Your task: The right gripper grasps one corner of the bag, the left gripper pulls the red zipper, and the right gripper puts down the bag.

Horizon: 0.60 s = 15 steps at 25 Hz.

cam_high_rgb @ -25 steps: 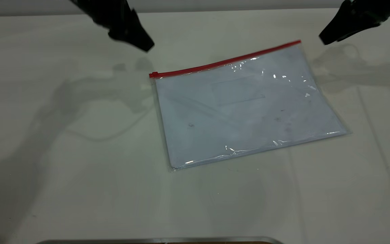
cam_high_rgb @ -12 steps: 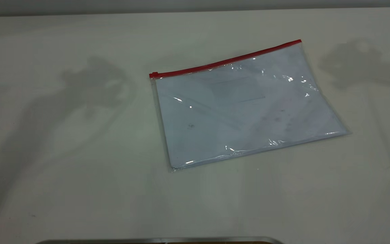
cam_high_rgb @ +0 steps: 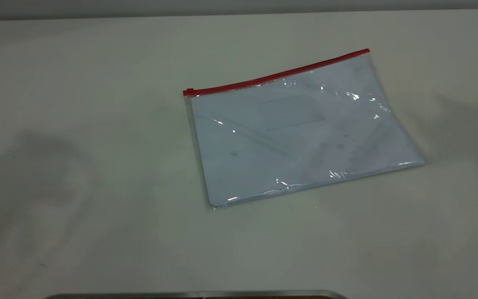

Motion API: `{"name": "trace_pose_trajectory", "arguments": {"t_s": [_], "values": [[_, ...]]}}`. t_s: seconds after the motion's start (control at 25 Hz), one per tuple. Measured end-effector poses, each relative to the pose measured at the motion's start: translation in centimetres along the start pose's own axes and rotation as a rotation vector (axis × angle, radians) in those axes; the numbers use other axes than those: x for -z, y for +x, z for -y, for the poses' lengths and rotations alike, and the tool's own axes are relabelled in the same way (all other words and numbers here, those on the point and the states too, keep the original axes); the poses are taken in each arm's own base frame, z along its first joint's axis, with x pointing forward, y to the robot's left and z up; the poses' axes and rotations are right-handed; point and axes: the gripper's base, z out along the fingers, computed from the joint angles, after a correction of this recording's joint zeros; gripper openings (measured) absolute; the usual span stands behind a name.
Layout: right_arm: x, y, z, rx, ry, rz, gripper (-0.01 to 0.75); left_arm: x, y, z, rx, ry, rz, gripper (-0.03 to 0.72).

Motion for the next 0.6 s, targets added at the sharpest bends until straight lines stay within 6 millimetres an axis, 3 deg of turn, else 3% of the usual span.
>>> {"name": "trace_pose_trajectory", "arguments": {"t_s": [0.28, 0.48, 0.6], "values": [[8.3, 0.7, -4.0, -0.113, 0.161, 0.092, 0.575, 7.4, 3.0, 0.5, 0.021, -0.041, 0.186, 0.586], [11.1, 4.3, -7.0, -0.142, 0.161, 0.080, 0.575, 11.1, 6.7, 1.2, 0.112, -0.050, 0.285, 0.586], [12.0, 7.0, -8.8, -0.134, 0.130, 0.069, 0.575, 12.3, 9.9, 1.9, 0.129, -0.052, 0.313, 0.586]]}}
